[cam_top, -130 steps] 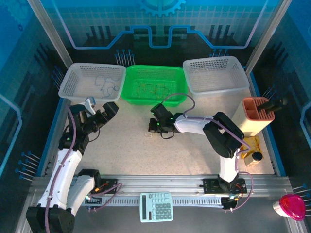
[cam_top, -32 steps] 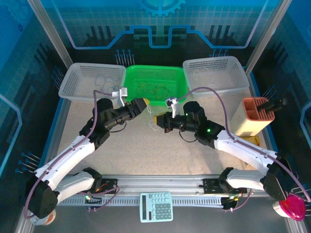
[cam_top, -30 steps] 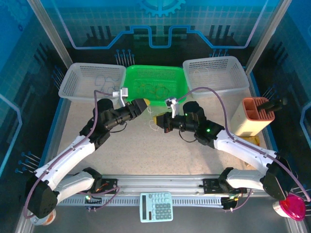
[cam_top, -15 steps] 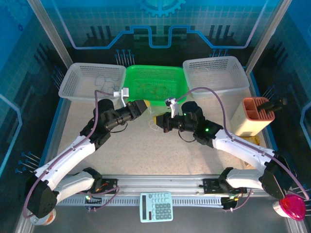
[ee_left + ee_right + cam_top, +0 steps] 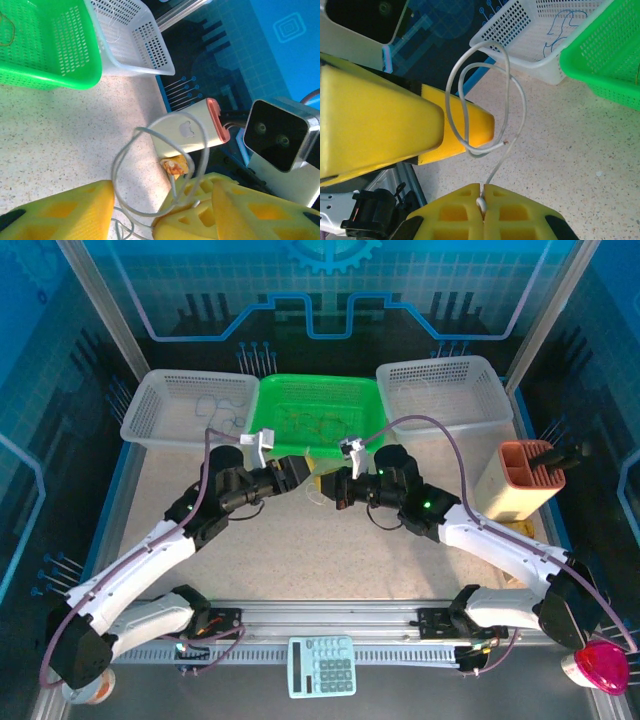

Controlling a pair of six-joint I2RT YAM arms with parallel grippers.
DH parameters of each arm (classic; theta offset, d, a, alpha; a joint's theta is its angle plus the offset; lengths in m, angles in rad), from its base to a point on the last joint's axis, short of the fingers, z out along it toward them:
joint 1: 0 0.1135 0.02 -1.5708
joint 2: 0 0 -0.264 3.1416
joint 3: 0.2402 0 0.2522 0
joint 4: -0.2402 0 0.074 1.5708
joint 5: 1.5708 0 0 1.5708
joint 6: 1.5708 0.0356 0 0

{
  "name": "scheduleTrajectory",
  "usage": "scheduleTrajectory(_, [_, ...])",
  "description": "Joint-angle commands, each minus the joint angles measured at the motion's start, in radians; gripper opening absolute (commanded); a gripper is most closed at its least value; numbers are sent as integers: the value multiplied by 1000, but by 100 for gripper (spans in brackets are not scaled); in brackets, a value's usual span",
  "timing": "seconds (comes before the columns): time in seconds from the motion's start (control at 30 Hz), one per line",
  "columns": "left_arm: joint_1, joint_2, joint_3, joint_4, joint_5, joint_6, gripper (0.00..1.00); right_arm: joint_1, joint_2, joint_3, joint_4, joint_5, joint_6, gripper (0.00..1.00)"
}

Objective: Untangle the cables

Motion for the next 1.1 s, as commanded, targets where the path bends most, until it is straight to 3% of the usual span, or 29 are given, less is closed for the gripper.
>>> scheduleTrajectory(0.0, [-17, 8, 45, -51, -46, 61, 40, -3, 2, 23, 5, -1, -14, 0])
scheduleTrajectory(0.1, [-19, 17, 47, -45, -51, 61, 21, -3, -6, 12, 2, 4, -17, 0])
scheduleTrajectory(0.27, [-20, 16, 75, -55, -45, 67, 0, -5, -38, -30, -38, 85, -27, 0])
scheduleTrajectory(0.5, [-18, -24, 172, -113, -40, 92, 0, -66, -74, -104, -131, 245, -20, 0])
scheduleTrajectory(0.87, [-17, -28, 192, 41, 28, -35, 0, -96, -69, -167, -88, 200, 5, 0])
scheduleTrajectory(1.07, [-16, -20, 244, 96, 26, -37, 0, -91, -8, -215, -58, 215, 13, 0])
